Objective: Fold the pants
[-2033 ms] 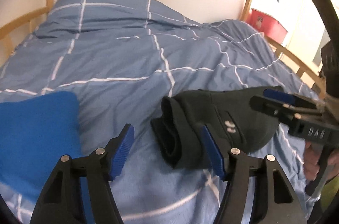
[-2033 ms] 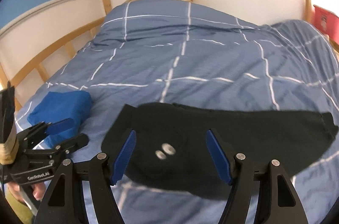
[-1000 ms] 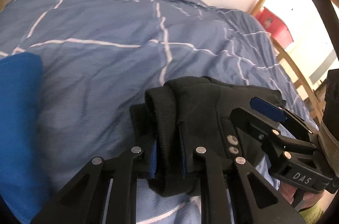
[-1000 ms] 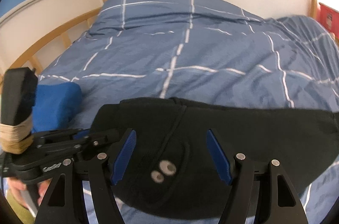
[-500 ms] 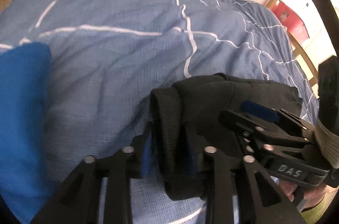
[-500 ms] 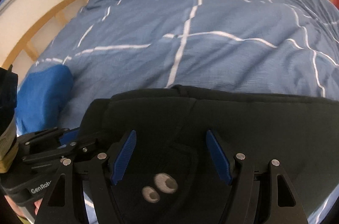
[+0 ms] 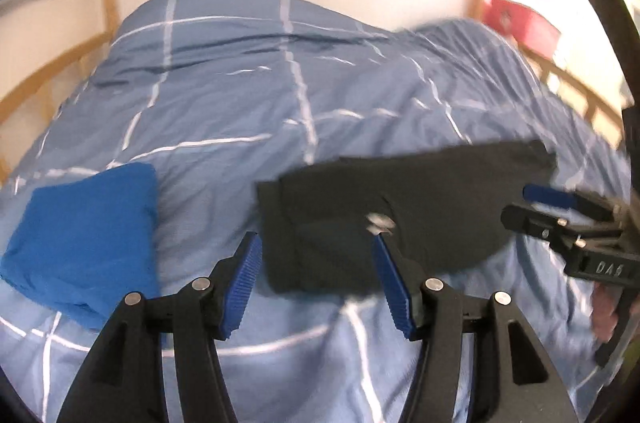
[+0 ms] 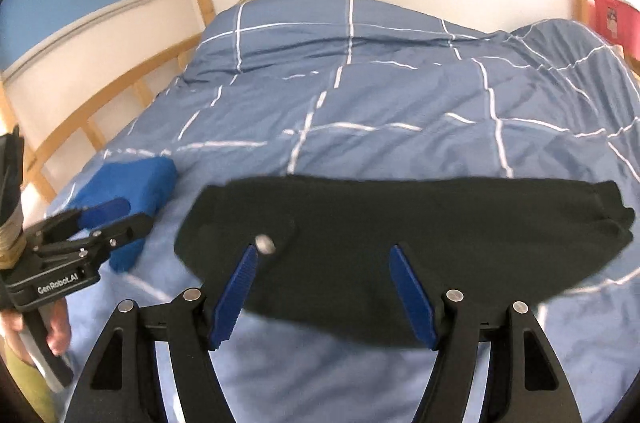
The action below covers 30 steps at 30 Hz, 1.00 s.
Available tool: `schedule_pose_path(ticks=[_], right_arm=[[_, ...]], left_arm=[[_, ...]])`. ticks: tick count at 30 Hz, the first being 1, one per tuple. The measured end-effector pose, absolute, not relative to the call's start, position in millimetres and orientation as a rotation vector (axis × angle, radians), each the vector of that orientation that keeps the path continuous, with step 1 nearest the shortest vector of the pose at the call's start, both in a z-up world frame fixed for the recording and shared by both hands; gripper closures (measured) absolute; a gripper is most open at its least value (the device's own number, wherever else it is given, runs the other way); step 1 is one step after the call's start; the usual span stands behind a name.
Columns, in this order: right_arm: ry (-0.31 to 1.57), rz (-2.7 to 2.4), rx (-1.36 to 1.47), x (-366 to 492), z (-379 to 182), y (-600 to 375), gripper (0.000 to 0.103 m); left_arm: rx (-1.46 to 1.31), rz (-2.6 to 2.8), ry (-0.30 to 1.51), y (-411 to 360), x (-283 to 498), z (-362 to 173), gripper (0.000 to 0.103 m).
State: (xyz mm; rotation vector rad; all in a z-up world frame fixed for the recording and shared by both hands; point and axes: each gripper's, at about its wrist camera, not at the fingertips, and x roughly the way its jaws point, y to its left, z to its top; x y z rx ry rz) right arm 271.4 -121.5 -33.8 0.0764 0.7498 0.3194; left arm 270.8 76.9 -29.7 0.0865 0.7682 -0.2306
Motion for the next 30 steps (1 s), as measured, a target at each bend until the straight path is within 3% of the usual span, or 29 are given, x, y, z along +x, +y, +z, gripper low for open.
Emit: schedule_pose_path(ticks=[7, 19, 30], right_arm=[[0.839, 0.345, 0.025, 248, -74, -157, 0.034], [0.989, 0.408, -0.014, 276, -125, -160, 0.034], [0.828, 0.455, -0.085, 303, -97, -153, 0.034]], left_arm=[[0.269, -0.215, 0.866, 37, 273, -73, 0.046], [0.216, -0.151, 0.898, 44, 321, -81, 0.044], [0.181, -0.100, 0.928, 46, 376, -77, 0.043]])
